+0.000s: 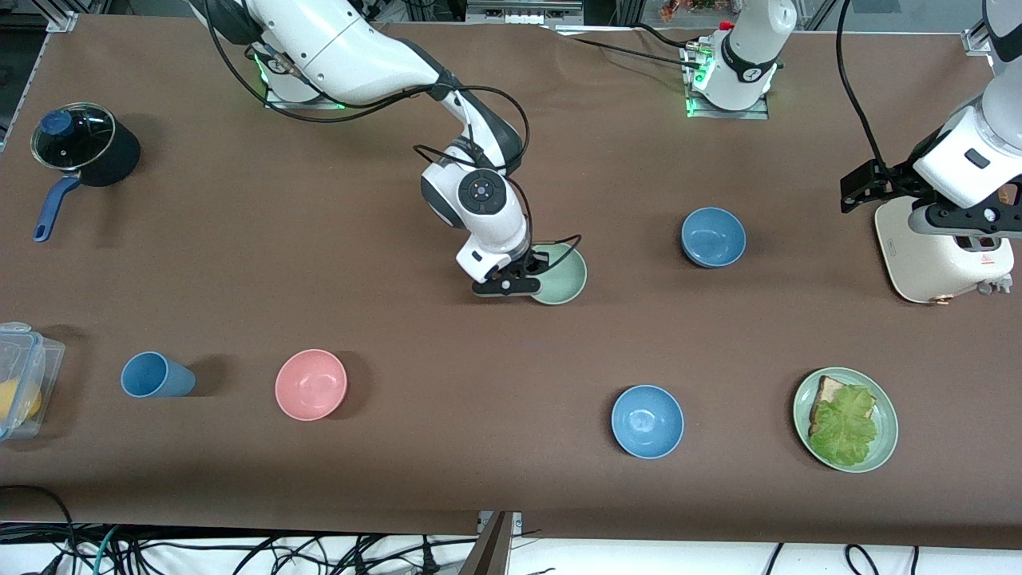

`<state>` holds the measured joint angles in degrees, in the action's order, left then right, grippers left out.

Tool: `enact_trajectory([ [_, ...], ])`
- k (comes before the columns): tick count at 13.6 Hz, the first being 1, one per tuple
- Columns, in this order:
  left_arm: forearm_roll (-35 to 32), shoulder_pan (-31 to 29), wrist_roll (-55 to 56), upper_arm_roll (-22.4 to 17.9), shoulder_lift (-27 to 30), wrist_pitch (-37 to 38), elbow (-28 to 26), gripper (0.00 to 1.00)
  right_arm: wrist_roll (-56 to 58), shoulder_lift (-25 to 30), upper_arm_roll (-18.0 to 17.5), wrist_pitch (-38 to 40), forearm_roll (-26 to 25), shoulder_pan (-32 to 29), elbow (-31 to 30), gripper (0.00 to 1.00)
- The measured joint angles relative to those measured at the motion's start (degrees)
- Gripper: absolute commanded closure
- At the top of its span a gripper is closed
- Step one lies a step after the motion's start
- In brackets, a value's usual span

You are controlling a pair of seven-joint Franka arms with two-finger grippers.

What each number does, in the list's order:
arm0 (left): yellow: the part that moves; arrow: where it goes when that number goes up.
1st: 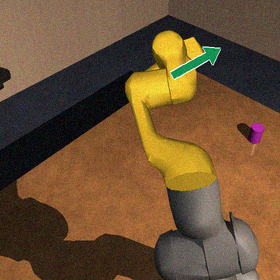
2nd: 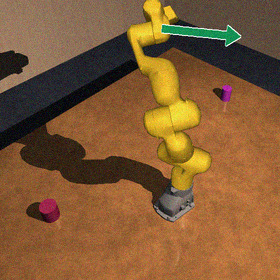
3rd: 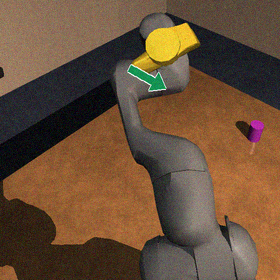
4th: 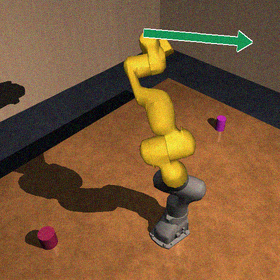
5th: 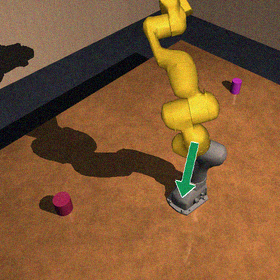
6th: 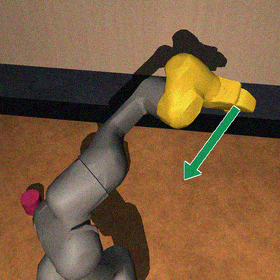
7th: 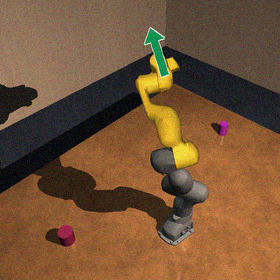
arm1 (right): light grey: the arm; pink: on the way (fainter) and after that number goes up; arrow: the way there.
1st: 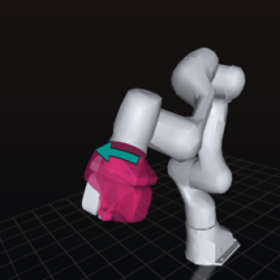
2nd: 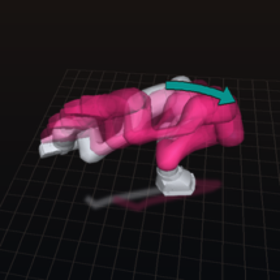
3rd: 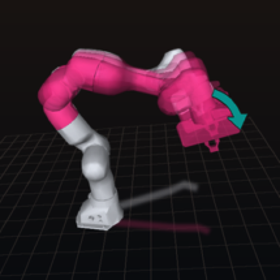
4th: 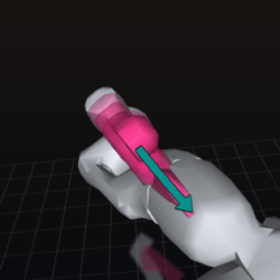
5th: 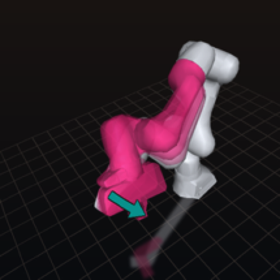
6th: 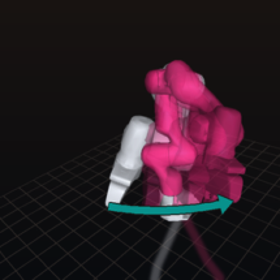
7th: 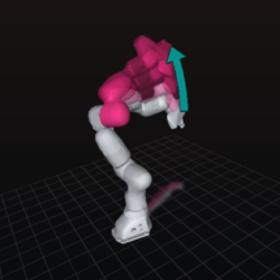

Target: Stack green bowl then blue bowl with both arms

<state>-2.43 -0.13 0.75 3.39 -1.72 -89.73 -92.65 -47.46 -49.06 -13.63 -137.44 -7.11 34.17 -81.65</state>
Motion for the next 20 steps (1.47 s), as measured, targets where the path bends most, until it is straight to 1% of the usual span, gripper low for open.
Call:
enact_trajectory([
  [1, 0.0, -0.01, 0.0, 0.02, -0.01, 0.0, 0.0, 0.0, 0.01, -0.55, -0.01, 0.21, -0.41, 0.01, 0.96, 0.86],
  [2, 0.0, -0.01, 0.0, 0.05, -0.02, 0.0, 0.0, 0.0, 0.02, -0.84, -0.01, 0.46, -0.58, 0.01, 1.56, 0.63],
  [4, 0.0, -0.01, 0.0, 0.06, -0.02, 0.0, 0.0, 0.0, 0.29, -0.92, 0.17, 1.66, -0.85, -0.09, 2.22, 0.0],
  [8, 0.0, -0.08, 0.0, 0.01, -0.02, 0.03, 0.0, 0.0, 0.95, -0.26, 0.39, 5.19, -0.87, -1.7, 4.3, 0.0],
  [10, 0.0, -0.11, 0.0, -0.02, -0.02, 0.03, 0.0, 0.0, 1.34, 1.44, 0.52, 8.52, -0.87, -3.4, 4.87, 0.0],
  [12, 0.0, -0.12, 0.0, -0.06, -0.02, 0.04, 0.0, 0.0, 3.54, 4.27, 0.53, 13.0, -0.46, -6.98, 5.32, 0.0],
  [16, 0.0, -0.12, 0.0, -0.05, -0.03, 0.06, 0.01, 0.0, 7.88, 11.17, 0.42, 21.28, 3.19, -16.24, 5.5, 0.0],
  [20, 0.0, -0.12, 0.0, 0.24, -0.03, 0.06, 0.05, 0.0, 15.58, 17.45, 0.43, 30.28, 3.96, -21.61, 5.11, 0.0],
])
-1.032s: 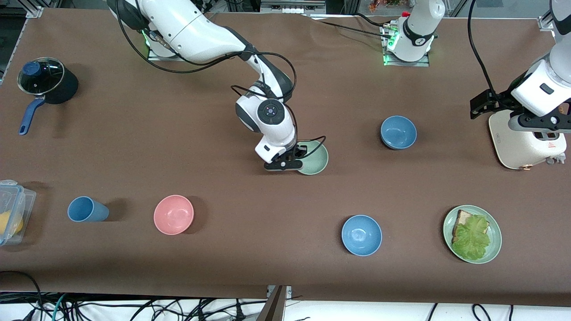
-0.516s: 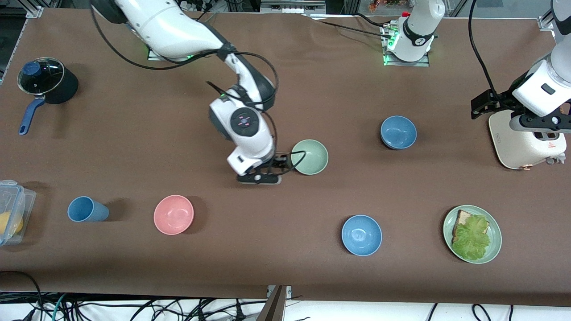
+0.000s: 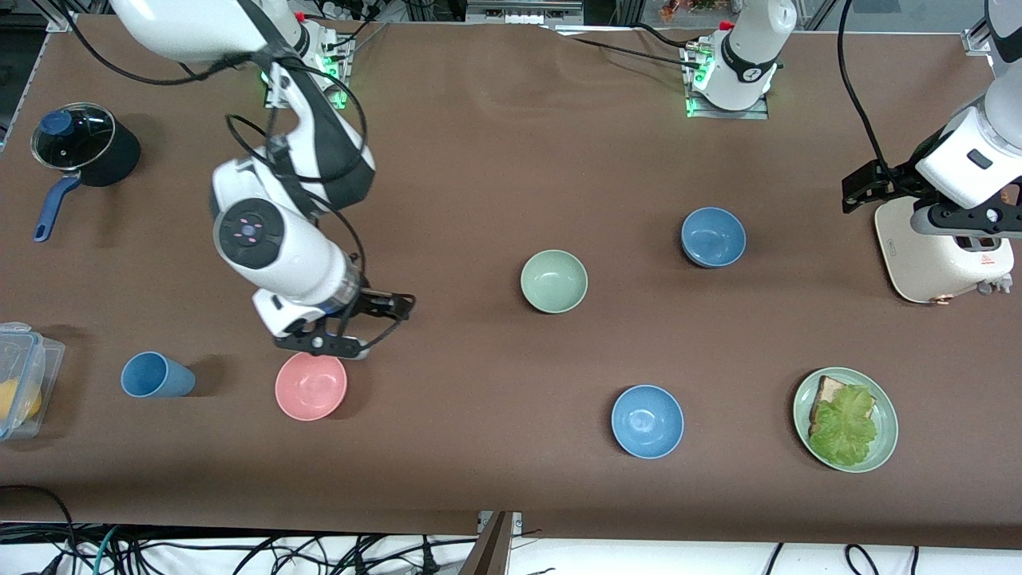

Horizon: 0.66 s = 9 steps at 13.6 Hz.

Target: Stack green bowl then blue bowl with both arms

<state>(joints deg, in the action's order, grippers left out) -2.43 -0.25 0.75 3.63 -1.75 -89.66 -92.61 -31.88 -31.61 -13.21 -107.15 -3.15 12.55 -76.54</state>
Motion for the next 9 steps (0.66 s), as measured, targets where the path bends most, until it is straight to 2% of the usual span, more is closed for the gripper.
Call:
enact_trajectory([
  [4, 0.0, -0.01, 0.0, 0.05, -0.15, 0.04, 0.01, 0.0, 10.13, 8.5, 0.76, 7.45, 4.57, -7.1, -3.06, 0.0],
  [9, 0.0, -0.27, -0.08, -0.22, -3.91, 1.28, -0.27, 0.0, 16.19, 25.15, 5.83, 11.75, 5.26, -8.91, -15.72, 0.0],
])
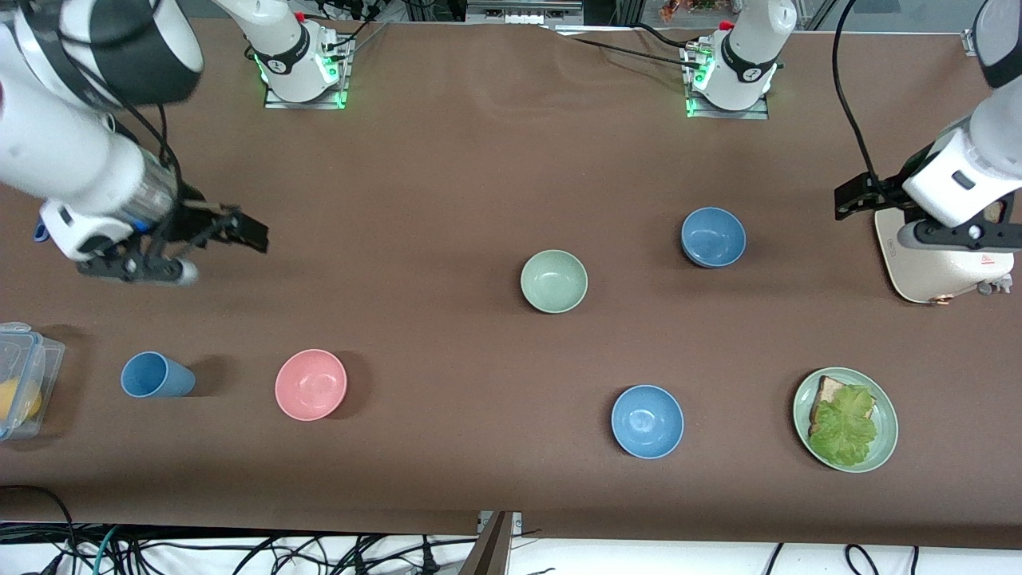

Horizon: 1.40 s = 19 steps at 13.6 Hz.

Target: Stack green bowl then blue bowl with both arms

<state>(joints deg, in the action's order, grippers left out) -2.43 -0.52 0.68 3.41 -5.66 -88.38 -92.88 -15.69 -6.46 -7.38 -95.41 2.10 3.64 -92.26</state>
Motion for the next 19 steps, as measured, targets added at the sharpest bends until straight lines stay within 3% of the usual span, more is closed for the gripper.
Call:
enact_trajectory([
  [2, 0.0, -0.1, -0.06, -0.01, -4.12, -0.58, -0.18, 0.0, 1.78, 4.7, 1.92, 0.79, 0.0, -0.01, -3.48, 0.0],
  [4, 0.0, -0.22, -2.46, 0.05, -7.55, -4.53, -1.33, 0.0, 3.89, 5.62, 3.75, 0.8, 0.0, -0.02, -4.35, 0.0],
  [6, 0.01, -0.25, -4.75, 0.19, -8.25, -8.23, -5.81, 0.0, 5.33, 5.3, 5.02, 0.79, 0.0, -0.14, -4.55, 0.0],
  [8, 0.03, -0.28, -6.31, 0.9, -6.69, -15.56, -13.85, 0.0, 5.44, 5.21, 4.87, 0.79, 0.0, -0.73, -4.54, 0.0],
  [12, 0.03, -0.88, -15.96, 1.47, -2.71, -40.52, -36.83, 0.0, 5.59, 5.22, 4.27, 0.71, 0.0, -1.32, -4.29, 0.0],
  [14, 0.03, -1.6, -19.56, 1.45, -2.88, -50.89, -45.15, 0.01, 5.59, 5.22, 4.06, 0.67, 0.0, -1.32, -4.11, 0.0],
  [15, 0.03, -1.65, -20.77, 1.45, -3.04, -54.19, -47.67, 0.06, 5.58, 5.17, 4.05, 0.67, 0.0, -1.35, -4.1, 0.0],
  [16, 0.03, -1.65, -21.88, 1.46, -3.37, -56.47, -49.31, 0.31, 5.58, 5.05, 4.06, 0.67, 0.0, -1.43, -4.1, 0.0],
  [17, 0.03, -1.65, -22.65, 1.49, -3.89, -57.73, -50.08, 0.63, 5.58, 4.86, 4.07, 0.67, 0.0, -1.59, -4.1, 0.0],
  [18, 0.03, -1.65, -22.93, 1.5, -4.52, -58.35, -50.2, 0.86, 5.59, 4.67, 4.07, 0.65, 0.0, -1.78, -4.09, 0.0],
  [19, 0.03, -1.65, -23.11, 1.59, -5.04, -58.7, -50.2, 1.0, 5.59, 4.59, 4.07, 0.63, -0.01, -1.96, -4.01, 0.0],
])
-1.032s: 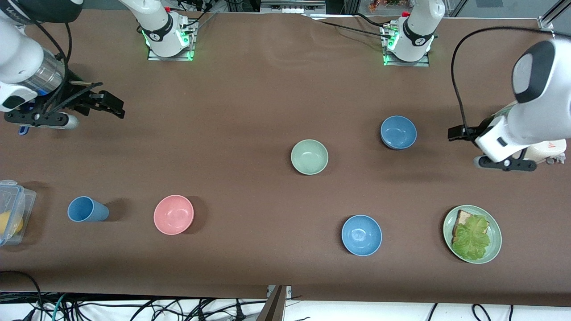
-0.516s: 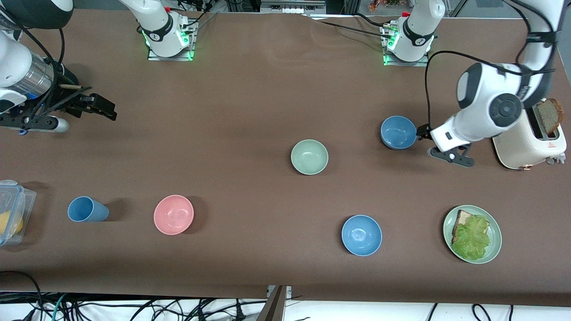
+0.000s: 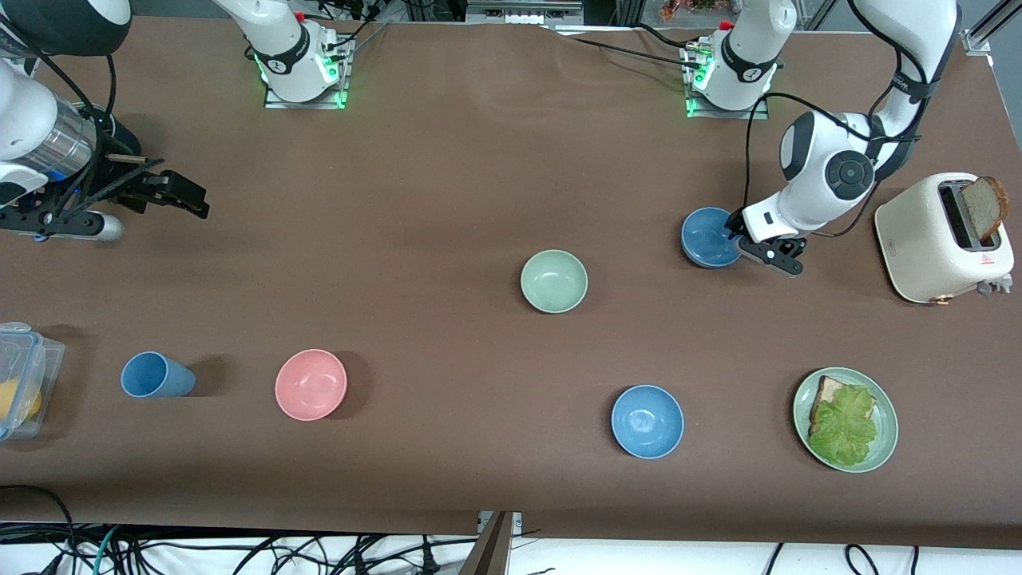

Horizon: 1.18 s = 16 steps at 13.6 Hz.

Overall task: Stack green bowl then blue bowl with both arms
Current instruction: 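Reach the left gripper to the light blue bowl and grasp its rim, then lift the blue bowl with the left gripper and carry it over the green bowl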

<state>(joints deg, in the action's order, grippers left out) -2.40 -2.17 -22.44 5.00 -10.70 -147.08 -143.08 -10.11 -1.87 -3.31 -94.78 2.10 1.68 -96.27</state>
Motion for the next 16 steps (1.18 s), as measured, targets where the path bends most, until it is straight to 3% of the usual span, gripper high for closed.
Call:
enact_trajectory([
  [10, 0.04, 0.02, -0.58, 1.68, -0.59, 0.59, 1.43, 1.0, 0.25, -0.19, 0.78, 1.18, -0.64, -0.27, 2.42, 0.0],
  [12, 0.04, 0.02, -0.58, 2.31, -0.23, 6.45, 5.16, 1.0, 0.25, -0.29, 0.78, 1.18, -0.64, -0.27, 2.42, 0.0],
  [16, 5.94, 0.07, -0.57, 4.09, 0.48, 26.55, 19.92, 1.0, 0.25, -0.3, 0.78, 1.14, -0.64, -0.27, 2.43, 0.0],
])
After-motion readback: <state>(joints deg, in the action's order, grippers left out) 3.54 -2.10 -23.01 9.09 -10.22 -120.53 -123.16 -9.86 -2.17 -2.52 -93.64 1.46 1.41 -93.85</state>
